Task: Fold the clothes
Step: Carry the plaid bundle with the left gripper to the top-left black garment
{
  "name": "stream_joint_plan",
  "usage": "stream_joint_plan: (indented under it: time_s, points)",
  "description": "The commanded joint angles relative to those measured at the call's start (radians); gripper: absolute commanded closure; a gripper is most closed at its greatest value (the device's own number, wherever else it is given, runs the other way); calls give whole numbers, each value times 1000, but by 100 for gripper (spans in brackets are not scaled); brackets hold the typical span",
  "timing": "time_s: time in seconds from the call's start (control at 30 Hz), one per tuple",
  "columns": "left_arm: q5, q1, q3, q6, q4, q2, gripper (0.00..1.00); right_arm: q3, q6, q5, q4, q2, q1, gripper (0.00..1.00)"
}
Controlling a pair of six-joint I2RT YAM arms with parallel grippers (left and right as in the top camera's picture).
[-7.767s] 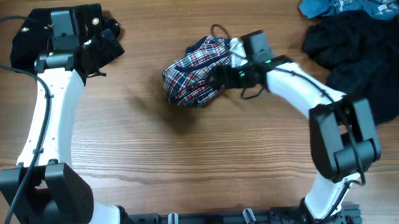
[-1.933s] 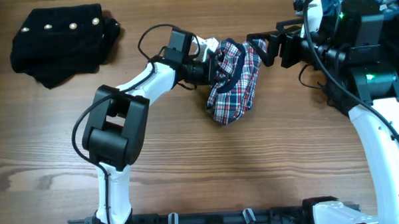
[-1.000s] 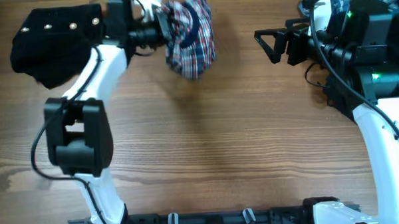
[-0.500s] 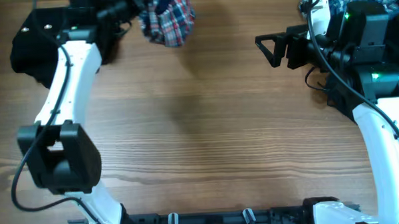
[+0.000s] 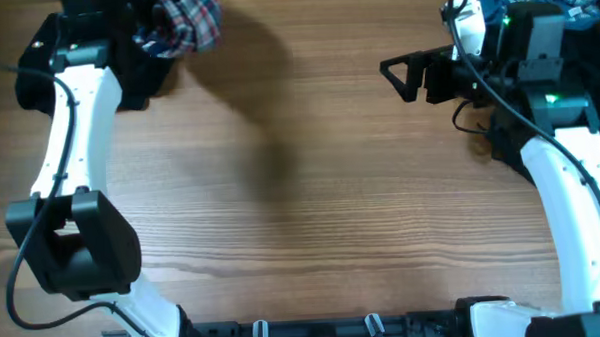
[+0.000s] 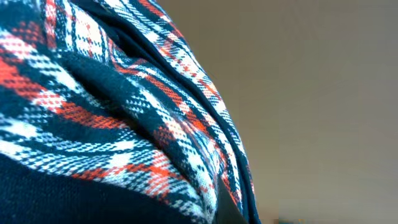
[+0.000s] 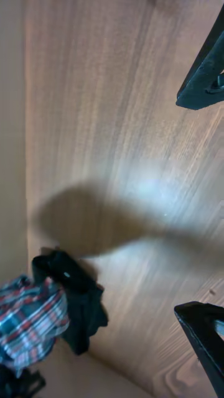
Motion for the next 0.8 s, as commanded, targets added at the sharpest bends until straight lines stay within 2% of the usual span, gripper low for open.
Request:
stream_joint_plan:
  time_s: [0.0, 0.2, 0.3, 0.4, 0.6, 0.77]
  points:
    - [-80, 79, 33, -17, 31, -43, 96, -4, -17, 19, -2, 40, -2, 0]
    - [-79, 197, 33, -17, 84, -31, 96, -4, -18, 19, 13, 69, -2, 0]
    - [-79, 229, 33, -17, 134, -3, 96, -4, -66, 13, 17, 72, -2, 0]
    - [-84, 238, 33, -57, 193, 50, 96, -4, -124, -10, 16, 72, 0, 0]
    - [-88, 233, 33, -150, 333, 173, 96, -4, -133, -16, 16, 72, 0, 0]
    - [-119, 232, 33, -151, 417, 226, 96, -4, -146, -16, 15, 72, 0, 0]
